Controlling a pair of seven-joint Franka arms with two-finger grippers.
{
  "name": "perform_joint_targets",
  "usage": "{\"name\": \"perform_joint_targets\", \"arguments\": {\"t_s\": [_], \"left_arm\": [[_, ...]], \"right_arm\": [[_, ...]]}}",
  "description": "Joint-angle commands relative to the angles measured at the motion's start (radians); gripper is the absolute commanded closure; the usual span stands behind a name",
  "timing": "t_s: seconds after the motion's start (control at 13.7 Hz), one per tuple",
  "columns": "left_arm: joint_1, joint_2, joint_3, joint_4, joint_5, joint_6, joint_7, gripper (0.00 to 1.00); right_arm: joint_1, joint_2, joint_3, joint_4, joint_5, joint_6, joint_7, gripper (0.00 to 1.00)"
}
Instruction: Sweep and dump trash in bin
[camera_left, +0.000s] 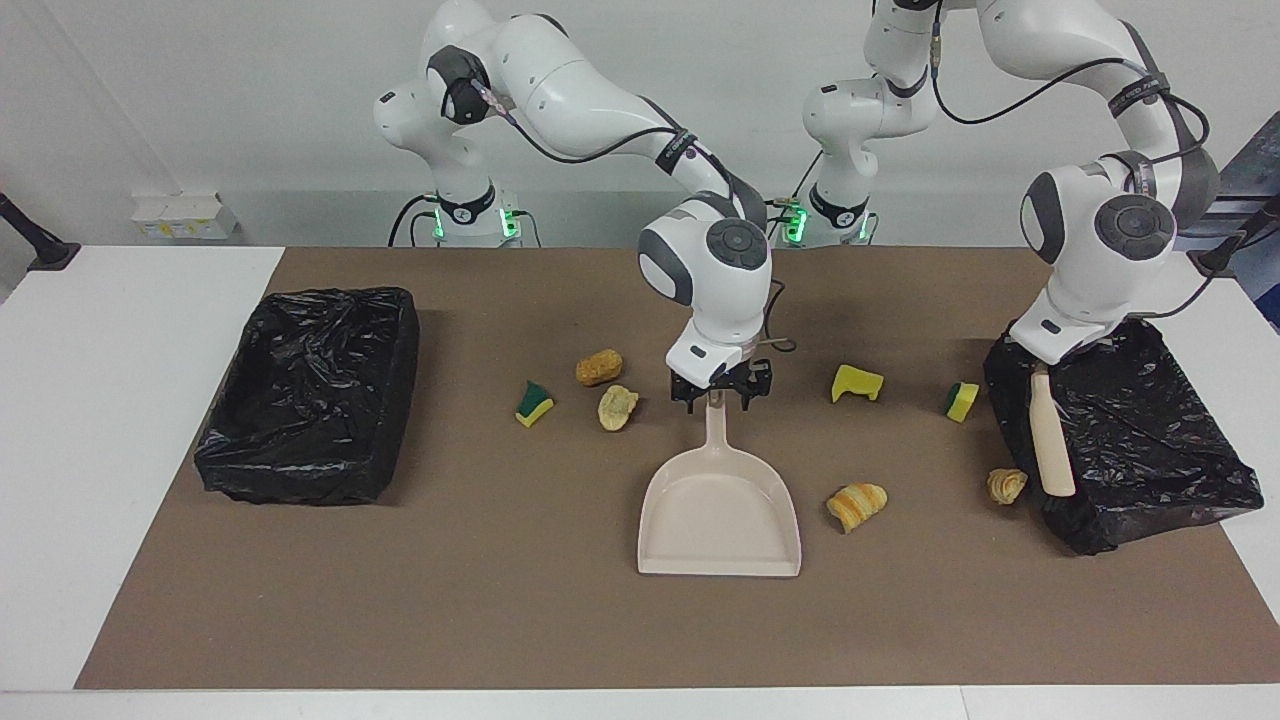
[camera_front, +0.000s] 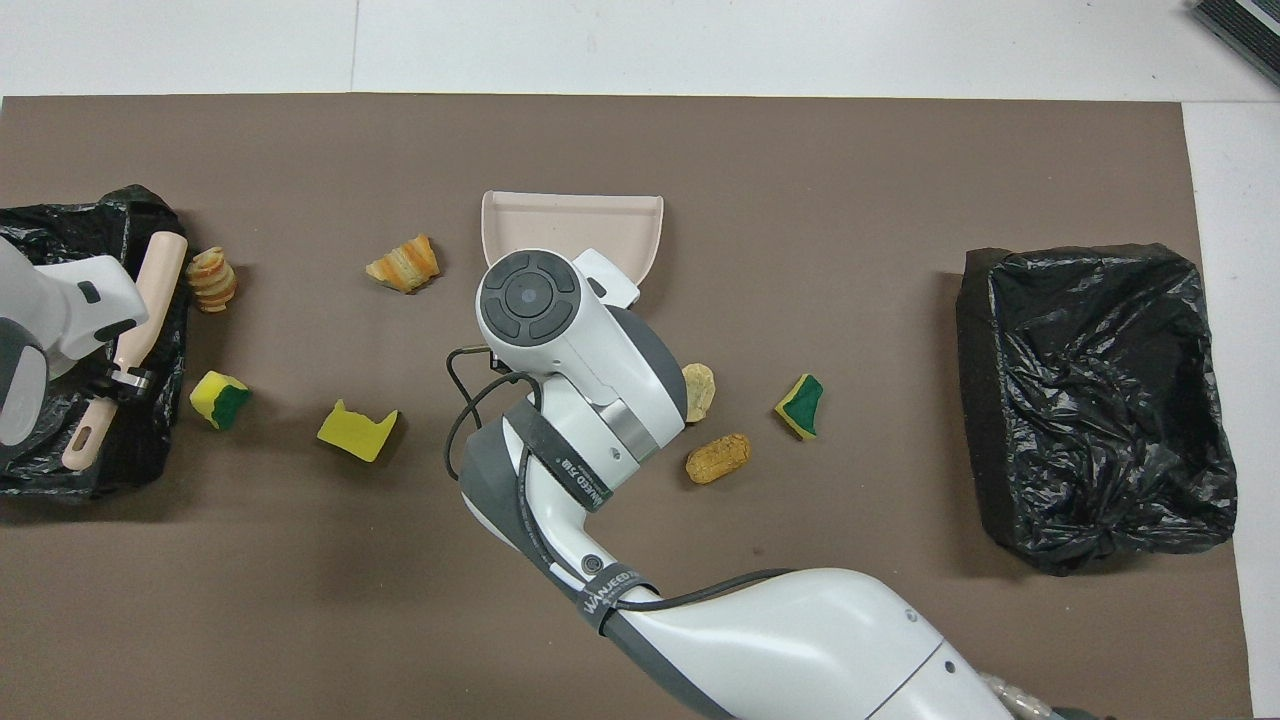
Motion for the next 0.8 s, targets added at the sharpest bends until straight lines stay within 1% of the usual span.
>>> {"name": "perform_joint_targets", "arguments": {"t_s": [0.0, 0.07, 0.15, 0.22, 0.29, 0.37, 0.44, 0.51, 0.58, 0.73], "left_arm": [[-0.022, -0.09, -0.013, -0.117, 0.001, 0.003, -0.025, 1.0], [-0.036, -0.104, -0.011, -0.138, -0.028, 0.0, -0.041, 1.0], [-0.048, -0.115, -0.013, -0.154, -0.045, -0.005, -0.065, 1.0], [-0.088, -0.13, -0.013, -0.177, -0.051, -0.003, -0.088, 1.0], [-0.112, -0.141, -0.014, -0.196, -0.063, 0.004, -0.105, 1.0], [-0.154, -0.141, -0.014, -0.198, -0.101, 0.007, -0.125, 1.0], [-0.207, -0.143, -0.011, -0.198, -0.129, -0.002, -0.157, 1.0], [-0.229, -0.147, -0.014, -0.198, -0.132, -0.006, -0.209, 1.0], [-0.272, -0.147, -0.014, -0.195, -0.132, -0.016, -0.25, 1.0], [-0.31, -0.143, -0.013, -0.167, -0.134, -0.061, -0.306, 1.0]], "right_arm": [[-0.003, 0.006, 0.0, 0.02, -0.028, -0.005, 0.014, 0.4], [-0.005, 0.008, -0.001, 0.02, -0.028, -0.003, 0.014, 0.41], [-0.005, 0.008, -0.001, 0.02, -0.028, -0.003, 0.016, 0.45], [-0.003, 0.008, -0.001, 0.02, -0.03, -0.003, 0.016, 0.51], [-0.003, 0.008, -0.001, 0.02, -0.031, -0.003, 0.016, 0.61], [-0.002, 0.006, 0.0, 0.02, -0.031, -0.002, 0.014, 0.67], [-0.002, 0.006, -0.001, 0.02, -0.042, -0.005, 0.007, 0.79], [-0.003, 0.003, 0.005, 0.02, -0.094, -0.008, -0.018, 1.0], [-0.003, -0.005, 0.011, 0.02, -0.128, -0.014, -0.062, 1.0], [-0.026, -0.05, 0.011, 0.013, -0.113, -0.019, -0.22, 1.0]]}}
